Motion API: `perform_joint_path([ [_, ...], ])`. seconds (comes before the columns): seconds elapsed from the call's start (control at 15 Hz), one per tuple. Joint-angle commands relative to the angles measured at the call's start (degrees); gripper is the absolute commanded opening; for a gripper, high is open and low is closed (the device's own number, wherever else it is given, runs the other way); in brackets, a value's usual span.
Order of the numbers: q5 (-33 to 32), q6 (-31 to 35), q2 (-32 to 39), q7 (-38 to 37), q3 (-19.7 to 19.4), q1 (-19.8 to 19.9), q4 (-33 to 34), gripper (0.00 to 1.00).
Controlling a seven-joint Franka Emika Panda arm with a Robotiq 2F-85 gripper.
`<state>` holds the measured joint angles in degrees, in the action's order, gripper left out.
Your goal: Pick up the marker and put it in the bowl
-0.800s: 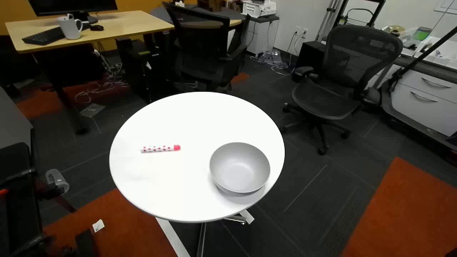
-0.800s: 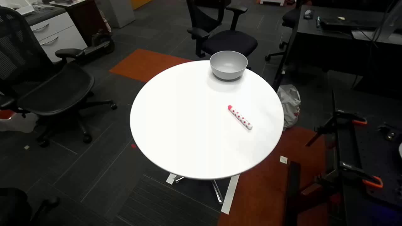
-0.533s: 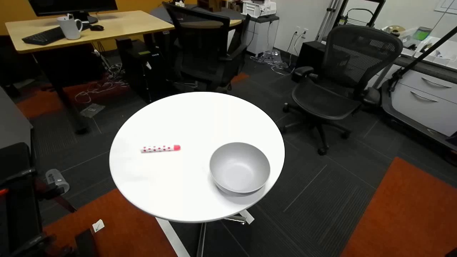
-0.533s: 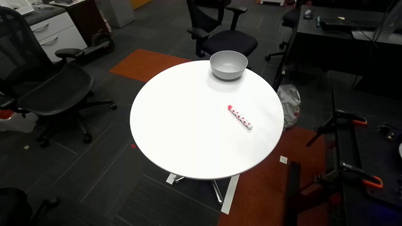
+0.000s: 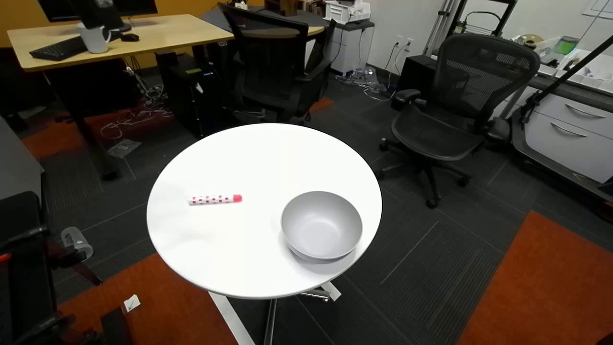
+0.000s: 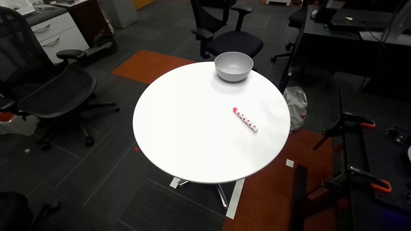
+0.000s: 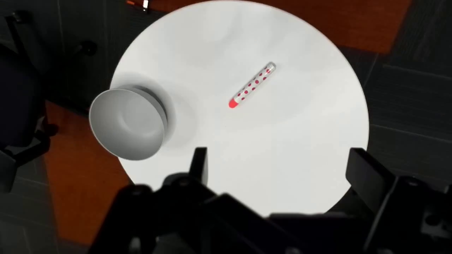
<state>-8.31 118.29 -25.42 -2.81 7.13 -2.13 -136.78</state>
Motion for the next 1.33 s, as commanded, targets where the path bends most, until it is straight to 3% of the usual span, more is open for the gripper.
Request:
perform_joint_path([
  [0.0,2.9,9.0,6.9,-7.5,-0.3,0.2,-1.2,1.0],
  [0.6,1.9,28.4,23.9,-25.7,-1.0,1.3,-3.7,1.0],
  [1.27,2.9,37.7,39.0,-34.3,-7.6,-1.0,-1.3,1.0],
])
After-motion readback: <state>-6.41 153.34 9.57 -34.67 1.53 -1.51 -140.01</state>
